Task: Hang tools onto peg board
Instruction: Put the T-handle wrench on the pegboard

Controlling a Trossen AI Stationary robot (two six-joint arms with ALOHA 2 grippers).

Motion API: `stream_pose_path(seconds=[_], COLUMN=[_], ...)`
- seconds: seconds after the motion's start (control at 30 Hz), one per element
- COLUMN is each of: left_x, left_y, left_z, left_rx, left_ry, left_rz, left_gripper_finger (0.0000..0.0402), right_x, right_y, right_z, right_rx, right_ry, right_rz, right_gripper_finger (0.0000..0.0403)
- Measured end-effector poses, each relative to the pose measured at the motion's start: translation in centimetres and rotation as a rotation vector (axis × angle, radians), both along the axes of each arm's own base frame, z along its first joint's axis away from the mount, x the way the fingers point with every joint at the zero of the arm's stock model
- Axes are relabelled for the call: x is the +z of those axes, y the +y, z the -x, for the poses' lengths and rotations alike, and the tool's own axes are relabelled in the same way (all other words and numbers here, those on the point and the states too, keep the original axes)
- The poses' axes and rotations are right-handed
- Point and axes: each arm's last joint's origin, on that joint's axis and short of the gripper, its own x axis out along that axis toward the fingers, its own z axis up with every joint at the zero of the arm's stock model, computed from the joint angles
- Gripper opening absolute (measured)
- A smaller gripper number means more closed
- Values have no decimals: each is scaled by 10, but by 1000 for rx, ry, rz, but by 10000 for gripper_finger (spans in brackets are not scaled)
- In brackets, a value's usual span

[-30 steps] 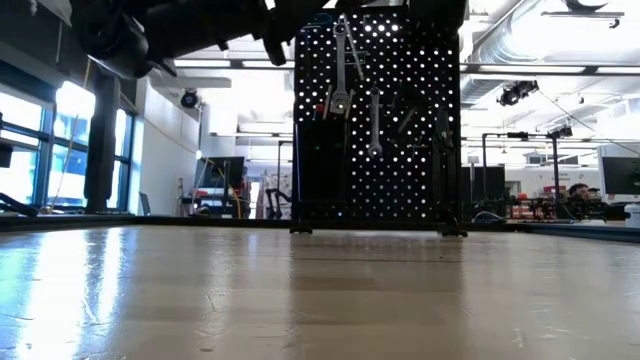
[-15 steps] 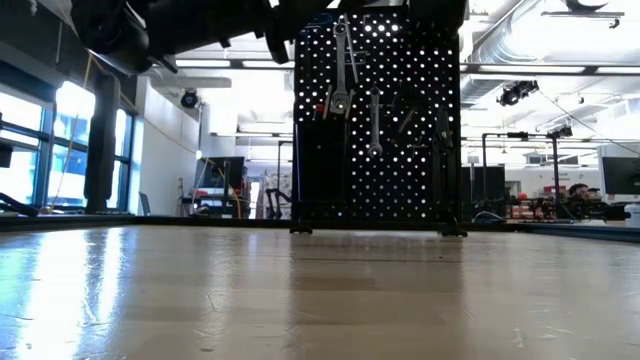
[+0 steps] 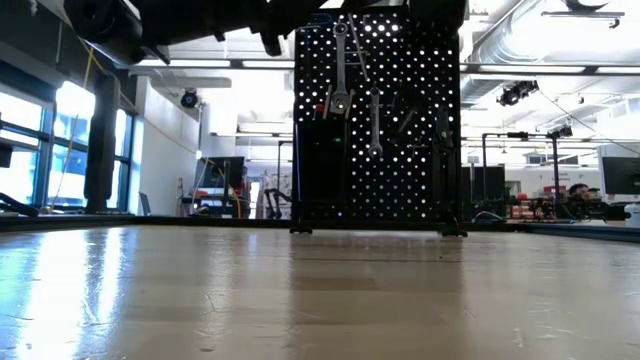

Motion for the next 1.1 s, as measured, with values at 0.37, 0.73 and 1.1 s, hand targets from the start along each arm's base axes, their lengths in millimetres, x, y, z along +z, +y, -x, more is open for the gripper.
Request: stream_pose_path(seconds=[0.37,0.73,1.1], left_x=[8,9,17], left_y=[-5,-13,-17], left_z=[6,8,6], left_rx=[80,155,219], left_ry=[12,8,-13], left_rz=[-53,-72,-131], left_gripper_finger=[204,241,241], right_x=[1,2,4], right_y=[-6,-13,-26], right_z=[-2,-2,-17], right_rx=[-44,-118,-128], right_ry=[-24,-53,-110], right_rz=[1,19,14], right_gripper_finger=[0,0,0])
